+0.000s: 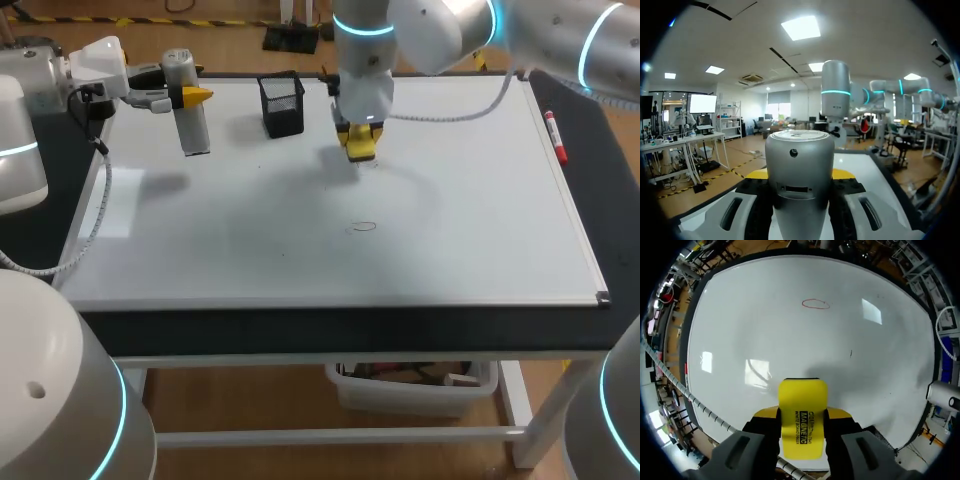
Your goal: Pick up the inspection probe, press it on each red-marked spot on the whiteboard one by one, put down the probe, pick up the eraser, and wipe off all the red marks.
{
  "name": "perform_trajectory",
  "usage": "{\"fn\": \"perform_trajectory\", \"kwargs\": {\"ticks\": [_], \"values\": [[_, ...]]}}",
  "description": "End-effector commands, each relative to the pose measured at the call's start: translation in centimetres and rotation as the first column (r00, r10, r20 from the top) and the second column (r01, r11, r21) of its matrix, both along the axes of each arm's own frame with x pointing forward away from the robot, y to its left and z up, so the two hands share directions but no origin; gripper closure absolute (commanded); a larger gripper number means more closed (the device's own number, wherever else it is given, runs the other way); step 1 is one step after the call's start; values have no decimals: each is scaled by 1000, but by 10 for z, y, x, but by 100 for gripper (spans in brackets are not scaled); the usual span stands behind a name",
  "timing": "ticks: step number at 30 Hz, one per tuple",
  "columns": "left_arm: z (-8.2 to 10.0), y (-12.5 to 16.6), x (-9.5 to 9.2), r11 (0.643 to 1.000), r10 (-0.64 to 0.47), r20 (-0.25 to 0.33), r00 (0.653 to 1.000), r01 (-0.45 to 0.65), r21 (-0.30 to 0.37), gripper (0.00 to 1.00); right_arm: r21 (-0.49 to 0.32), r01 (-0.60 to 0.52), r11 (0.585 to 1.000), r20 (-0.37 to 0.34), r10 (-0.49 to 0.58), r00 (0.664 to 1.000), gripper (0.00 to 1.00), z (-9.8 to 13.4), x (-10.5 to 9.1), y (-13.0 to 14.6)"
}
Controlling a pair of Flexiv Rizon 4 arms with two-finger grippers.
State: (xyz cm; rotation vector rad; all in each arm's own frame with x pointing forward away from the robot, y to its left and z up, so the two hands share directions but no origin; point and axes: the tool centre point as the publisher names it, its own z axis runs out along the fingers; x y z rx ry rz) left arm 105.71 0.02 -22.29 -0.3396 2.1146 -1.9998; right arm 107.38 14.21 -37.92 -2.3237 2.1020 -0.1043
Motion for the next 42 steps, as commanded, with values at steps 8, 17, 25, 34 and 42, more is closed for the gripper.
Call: {"fn": "perform_trajectory", "kwargs": {"ticks": [8,17,25,34,42], "values": [[0,0,0,1000,0,3,1000,0,-2,100,-50,80,996,-57,-83,995,100,-15,72,-30],[0,0,0,1000,0,3,1000,0,-2,100,-52,168,984,-74,-172,982,100,-24,86,-65],[0,0,0,1000,0,3,1000,0,-2,100,-24,249,968,-62,-250,966,100,-22,83,-98],[0,0,0,1000,0,3,1000,0,-2,100,-17,294,956,-50,-294,954,100,-21,76,-133],[0,0,0,1000,0,3,1000,0,-2,100,-19,298,954,-48,-299,953,100,-19,75,-145]]}}
